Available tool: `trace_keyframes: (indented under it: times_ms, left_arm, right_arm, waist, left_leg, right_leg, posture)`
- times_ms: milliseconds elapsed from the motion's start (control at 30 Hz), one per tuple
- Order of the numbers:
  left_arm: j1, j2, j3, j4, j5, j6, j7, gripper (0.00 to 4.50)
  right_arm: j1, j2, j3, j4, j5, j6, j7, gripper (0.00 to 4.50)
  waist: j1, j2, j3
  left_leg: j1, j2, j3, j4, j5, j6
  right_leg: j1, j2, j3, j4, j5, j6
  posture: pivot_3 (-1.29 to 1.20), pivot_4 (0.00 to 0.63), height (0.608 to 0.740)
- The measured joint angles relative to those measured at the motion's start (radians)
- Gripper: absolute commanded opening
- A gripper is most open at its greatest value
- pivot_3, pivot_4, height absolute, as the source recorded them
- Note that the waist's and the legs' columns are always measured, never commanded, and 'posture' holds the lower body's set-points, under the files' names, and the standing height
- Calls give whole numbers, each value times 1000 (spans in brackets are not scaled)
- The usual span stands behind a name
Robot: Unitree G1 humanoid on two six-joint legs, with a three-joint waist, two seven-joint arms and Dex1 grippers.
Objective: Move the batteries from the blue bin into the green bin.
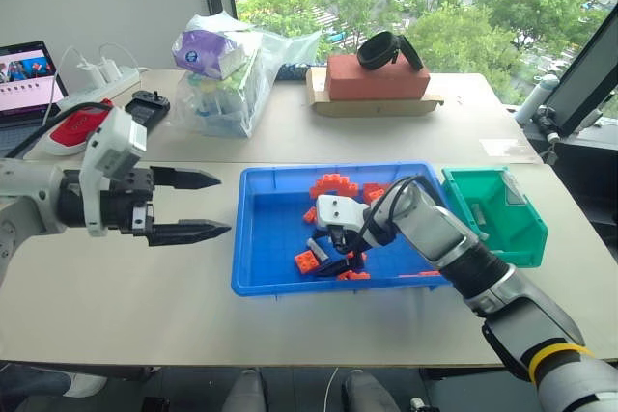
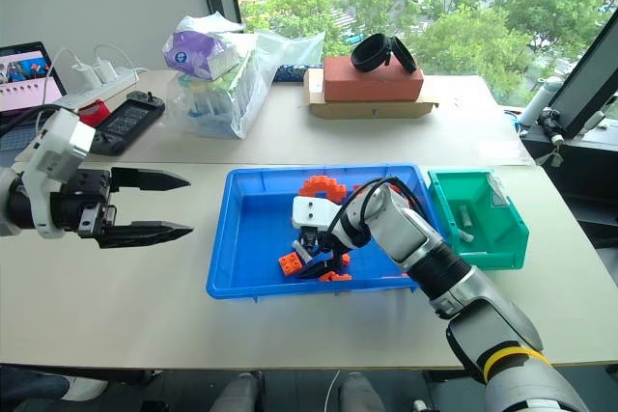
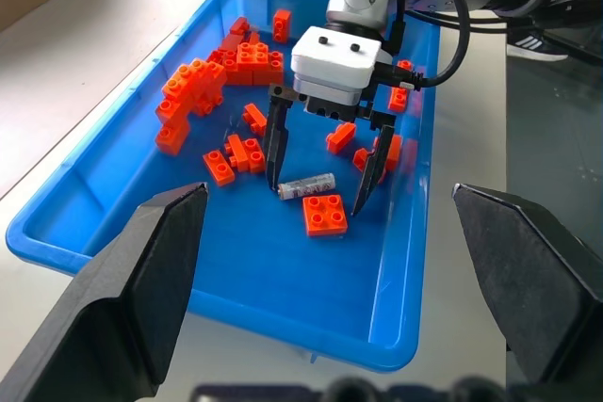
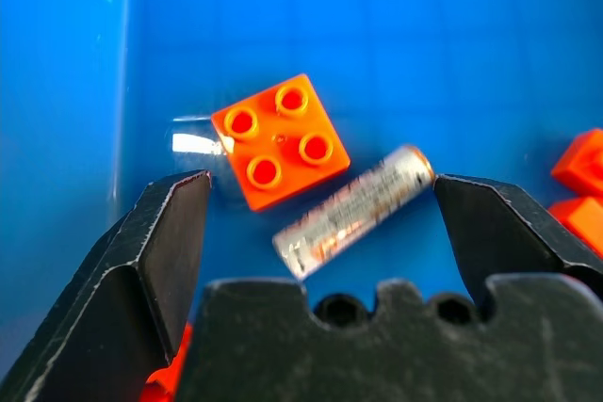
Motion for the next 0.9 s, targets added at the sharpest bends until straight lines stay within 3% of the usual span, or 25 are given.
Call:
trace_keyframes:
  times_ms: [100, 200, 533, 733, 900]
  left_arm:
    - [1, 4, 9, 0, 0, 0, 0, 4500]
    - [1, 4, 9, 0, 0, 0, 0, 4500]
    - [2, 3, 9, -6, 0, 0, 0, 4500]
    - [2, 3, 7, -6, 0, -1, -1, 4500]
    - [0, 1, 7, -9, 0, -3, -17, 4500]
  right_arm:
    - [0, 7, -2, 19, -8, -34, 2, 4382]
    - [0, 10, -8, 37, -10, -55, 2, 3755]
    - [-2, 5, -29, 82, -51, -114, -1, 324]
    - [-3, -3, -37, 83, -59, -119, 11, 257]
    - [-59, -33, -147, 66, 17, 43, 49, 257]
  waist:
    - [-1, 0, 0]
    - [0, 0, 0]
    - [0, -2, -1]
    - [0, -2, -1]
    - [0, -2, -1]
  left_leg:
    - [0, 0, 0, 0, 0, 0]
    - [0, 0, 0, 0, 0, 0]
    - [3, 0, 0, 0, 0, 0]
    - [3, 0, 0, 0, 0, 0]
    - [1, 0, 0, 0, 0, 0]
  right_leg:
    - [0, 0, 0, 0, 0, 0]
    - [0, 0, 0, 0, 0, 0]
    - [2, 0, 0, 0, 0, 0]
    - [2, 0, 0, 0, 0, 0]
    - [1, 0, 0, 0, 0, 0]
  posture:
    - [0, 150, 740]
    - [0, 150, 740]
    - [0, 150, 740]
    - [0, 150, 740]
    - [0, 150, 740]
